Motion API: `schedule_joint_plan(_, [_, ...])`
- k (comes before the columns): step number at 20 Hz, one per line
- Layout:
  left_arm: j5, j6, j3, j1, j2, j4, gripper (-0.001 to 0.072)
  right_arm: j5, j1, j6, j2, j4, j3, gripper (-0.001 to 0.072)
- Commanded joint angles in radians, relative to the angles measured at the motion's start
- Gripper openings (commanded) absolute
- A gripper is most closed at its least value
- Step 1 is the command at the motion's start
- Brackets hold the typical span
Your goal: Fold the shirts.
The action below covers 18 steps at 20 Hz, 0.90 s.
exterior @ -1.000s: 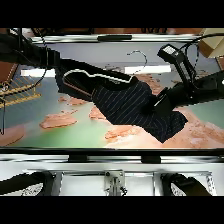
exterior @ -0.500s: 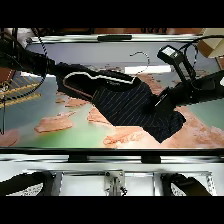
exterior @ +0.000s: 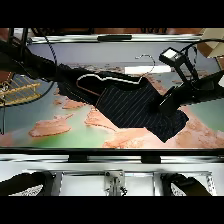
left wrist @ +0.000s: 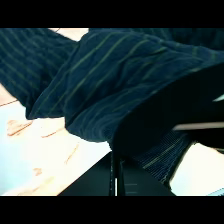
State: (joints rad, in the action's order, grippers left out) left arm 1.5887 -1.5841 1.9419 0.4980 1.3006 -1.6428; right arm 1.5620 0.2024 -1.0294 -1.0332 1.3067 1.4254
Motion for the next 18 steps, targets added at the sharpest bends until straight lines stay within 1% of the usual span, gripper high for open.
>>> schedule_joint_plan(1, [-0.09, -0.072, 0.0, 0.081, 0.0, 0.006, 0.0056, -0.035, 0.001, -0.032, -0.001, 0.008, 0.0, 0.0094])
schedule_joint_plan(4, [-0.203, -0.108, 0.001, 0.17, -0.001, 0.014, 0.0056, -0.045, 0.001, -0.074, -0.001, 0.008, 0.0, 0.0093])
schedule_joint_plan(7, [-0.312, -0.112, 0.001, 0.288, -0.005, 0.055, 0.0056, -0.064, 0.002, -0.104, -0.001, 0.003, 0.0, 0.0094])
schedule_joint_plan(9, [-0.381, -0.074, 0.001, 0.386, -0.005, 0.054, 0.0056, -0.098, 0.014, -0.117, -0.001, 0.012, 0.0, 0.0093])
schedule_joint_plan(11, [-0.386, -0.061, 0.001, 0.462, -0.005, 0.054, 0.0056, -0.169, 0.065, -0.143, -0.001, 0.055, 0.0, 0.0094])
schedule_joint_plan(13, [-0.329, -0.059, 0.001, 0.518, -0.005, 0.054, 0.0056, -0.276, 0.111, -0.211, -0.001, 0.077, 0.002, 0.0094])
schedule_joint_plan(14, [-0.274, -0.059, 0.001, 0.534, -0.005, 0.052, 0.0056, -0.309, 0.123, -0.241, -0.001, 0.105, 0.01, 0.0094])
schedule_joint_plan(16, [-0.11, -0.059, 0.001, 0.549, -0.006, 0.005, 0.0056, -0.328, 0.122, -0.279, 0.0, 0.172, 0.054, 0.0094])
schedule_joint_plan(18, [0.004, -0.059, 0.001, 0.549, -0.009, -0.061, 0.0056, -0.319, 0.123, -0.279, 0.0, 0.222, 0.121, 0.0094])
